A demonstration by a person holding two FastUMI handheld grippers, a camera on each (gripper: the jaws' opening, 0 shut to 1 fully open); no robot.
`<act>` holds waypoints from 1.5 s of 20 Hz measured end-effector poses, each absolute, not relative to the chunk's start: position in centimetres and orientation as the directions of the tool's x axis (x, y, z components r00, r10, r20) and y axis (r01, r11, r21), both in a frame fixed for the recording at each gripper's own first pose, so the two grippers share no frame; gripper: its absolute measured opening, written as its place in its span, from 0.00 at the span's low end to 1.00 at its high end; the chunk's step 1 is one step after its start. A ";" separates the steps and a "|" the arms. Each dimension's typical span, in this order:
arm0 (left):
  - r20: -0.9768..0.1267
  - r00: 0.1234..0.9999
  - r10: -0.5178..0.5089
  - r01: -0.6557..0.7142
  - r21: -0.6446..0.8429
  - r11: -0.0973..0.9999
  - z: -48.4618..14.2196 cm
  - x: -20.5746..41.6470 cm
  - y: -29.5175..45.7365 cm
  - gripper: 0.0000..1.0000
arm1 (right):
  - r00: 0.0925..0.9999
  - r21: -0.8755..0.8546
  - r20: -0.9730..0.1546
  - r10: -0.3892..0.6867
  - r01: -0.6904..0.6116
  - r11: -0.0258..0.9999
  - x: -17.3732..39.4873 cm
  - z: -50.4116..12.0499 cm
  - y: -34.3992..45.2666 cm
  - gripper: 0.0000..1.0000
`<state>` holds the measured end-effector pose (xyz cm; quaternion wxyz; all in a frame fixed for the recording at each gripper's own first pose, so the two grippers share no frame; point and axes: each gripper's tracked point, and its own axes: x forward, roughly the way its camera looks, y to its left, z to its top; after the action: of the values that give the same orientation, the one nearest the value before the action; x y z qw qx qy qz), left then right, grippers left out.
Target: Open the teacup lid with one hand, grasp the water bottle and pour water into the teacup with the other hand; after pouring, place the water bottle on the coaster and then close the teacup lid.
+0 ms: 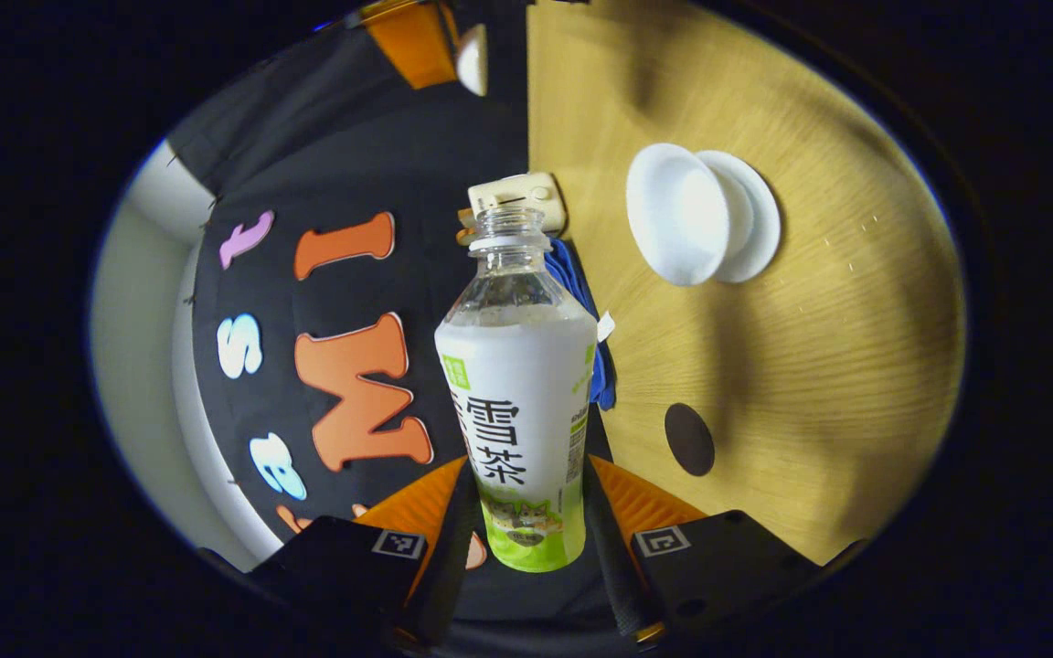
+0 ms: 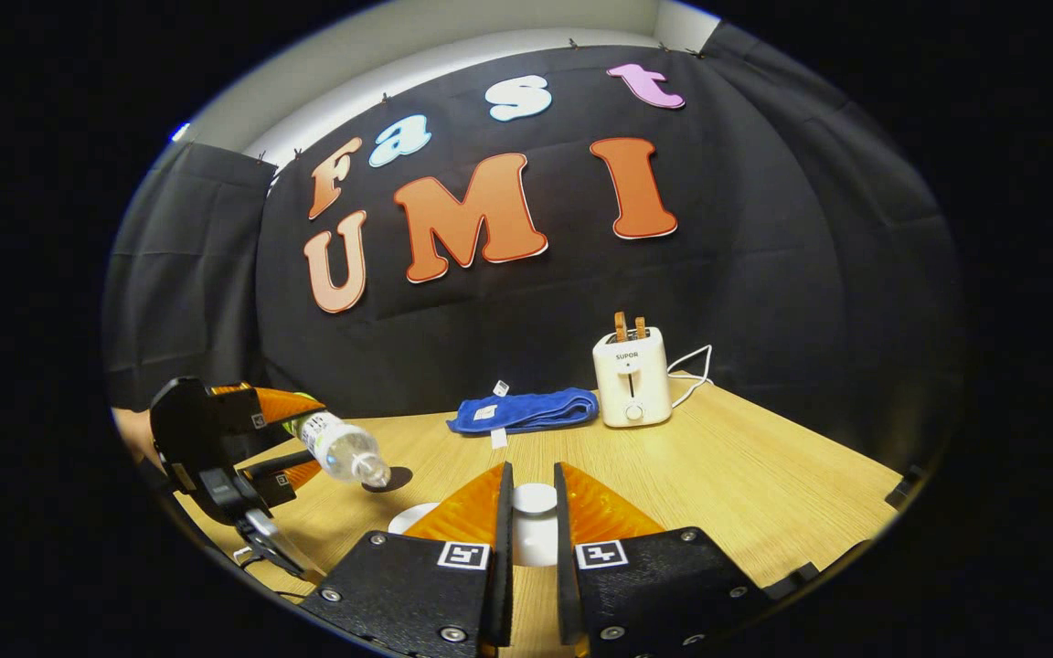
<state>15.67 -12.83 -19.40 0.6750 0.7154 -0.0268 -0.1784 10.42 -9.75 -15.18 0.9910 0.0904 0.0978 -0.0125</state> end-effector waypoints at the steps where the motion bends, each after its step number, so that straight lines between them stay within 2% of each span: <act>1: -0.134 0.941 -0.312 0.140 0.990 -0.002 -17.8 16.1 -13.1 0.66 | 0.981 0.181 -0.194 -0.001 0.037 0.983 10.6 -15.2 -9.5 0.20; 3: -0.029 0.947 -0.319 0.083 0.985 0.155 -16.0 16.0 -12.2 0.67 | 0.981 0.178 -0.193 0.009 0.026 0.984 11.1 -15.2 -8.7 0.20; 7: 0.109 0.967 -0.229 0.033 0.841 0.540 -13.1 16.9 -9.3 0.66 | 0.982 0.150 -0.187 0.026 0.003 0.989 12.2 -15.0 -6.7 0.20; 9: 0.160 0.972 -0.173 0.020 0.676 0.736 -11.8 17.4 -8.2 0.65 | 0.982 0.147 -0.185 0.042 -0.015 0.989 12.9 -15.0 -5.3 0.20; 10: 0.181 0.972 -0.149 0.013 0.594 0.805 -11.0 17.6 -7.7 0.68 | 0.981 0.142 -0.186 0.049 -0.023 0.990 13.2 -15.0 -4.7 0.20; 12: 0.184 0.975 -0.122 0.032 0.431 0.902 -10.3 18.4 -6.5 0.65 | 0.980 0.118 -0.184 0.069 -0.048 0.992 13.9 -14.9 -3.3 0.20; 13: 0.176 0.978 -0.108 0.037 0.363 0.931 -10.3 18.7 -6.2 0.68 | 0.979 0.110 -0.188 0.080 -0.060 0.992 14.1 -15.0 -2.7 0.20; 16: 0.138 0.986 -0.096 0.079 0.127 0.989 -10.8 20.0 -5.0 0.66 | 0.976 0.097 -0.195 0.098 -0.080 0.992 14.7 -14.9 -1.5 0.20; 21: -0.022 0.993 -0.113 0.109 -0.132 0.985 -16.5 23.5 -4.2 0.67 | 0.977 0.089 -0.187 0.102 -0.086 0.992 15.0 -14.8 -1.4 0.20; 26: -0.181 0.969 -0.167 0.134 -0.182 0.974 -22.7 25.5 -5.6 0.67 | 0.975 0.109 -0.201 0.093 -0.072 0.991 15.3 -15.8 -2.1 0.20; 30: -0.300 0.939 -0.168 0.122 -0.166 0.979 -27.2 26.4 -6.1 0.69 | 0.970 0.102 -0.220 0.101 -0.080 0.992 15.6 -17.1 -2.4 0.20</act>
<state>26.35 -6.14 -27.21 0.9820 -0.0727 0.1581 -0.0736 15.55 -2.36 -17.06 0.9915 0.0463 0.1132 0.0455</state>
